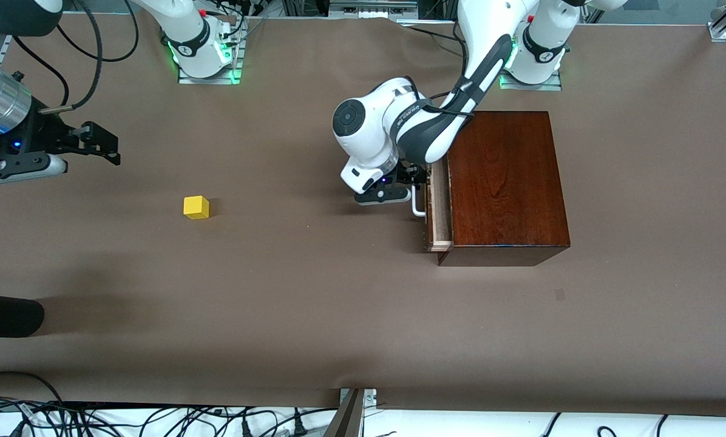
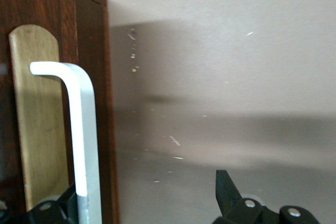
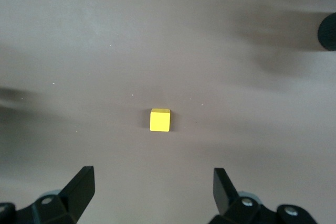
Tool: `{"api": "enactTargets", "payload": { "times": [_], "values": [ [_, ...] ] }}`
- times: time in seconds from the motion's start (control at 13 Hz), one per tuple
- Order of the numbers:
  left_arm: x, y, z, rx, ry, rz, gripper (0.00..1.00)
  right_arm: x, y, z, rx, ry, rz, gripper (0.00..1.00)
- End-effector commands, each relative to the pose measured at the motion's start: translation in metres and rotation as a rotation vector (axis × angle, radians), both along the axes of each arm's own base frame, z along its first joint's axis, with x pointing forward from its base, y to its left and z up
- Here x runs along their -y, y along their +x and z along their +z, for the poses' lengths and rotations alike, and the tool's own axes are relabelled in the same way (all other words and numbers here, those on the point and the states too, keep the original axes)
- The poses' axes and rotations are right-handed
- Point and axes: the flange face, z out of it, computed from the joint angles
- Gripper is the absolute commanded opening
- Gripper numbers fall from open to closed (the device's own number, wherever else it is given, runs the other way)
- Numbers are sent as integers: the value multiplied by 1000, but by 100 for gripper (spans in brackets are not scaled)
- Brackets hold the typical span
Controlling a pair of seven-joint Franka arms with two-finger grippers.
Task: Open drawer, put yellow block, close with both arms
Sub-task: 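Pull the drawer open with the left gripper while the right gripper reaches the cube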
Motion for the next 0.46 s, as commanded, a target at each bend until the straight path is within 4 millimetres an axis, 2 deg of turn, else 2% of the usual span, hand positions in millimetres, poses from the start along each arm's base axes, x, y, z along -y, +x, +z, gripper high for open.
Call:
{"api": "enactTargets", "payload": {
  "times": [0.0,0.15,0.39],
  "values": [
    [37,-6,15,-7,-135,39,100,-8,9,-30,-94,-19,12,100],
    [54,-9,16,-5,-159,28,100,-13,8,-45,-107,-16,3,100],
    [61,-5,20,6,-177,20,100,-15,6,-105,-102,-19,-75,100]
  ]
}}
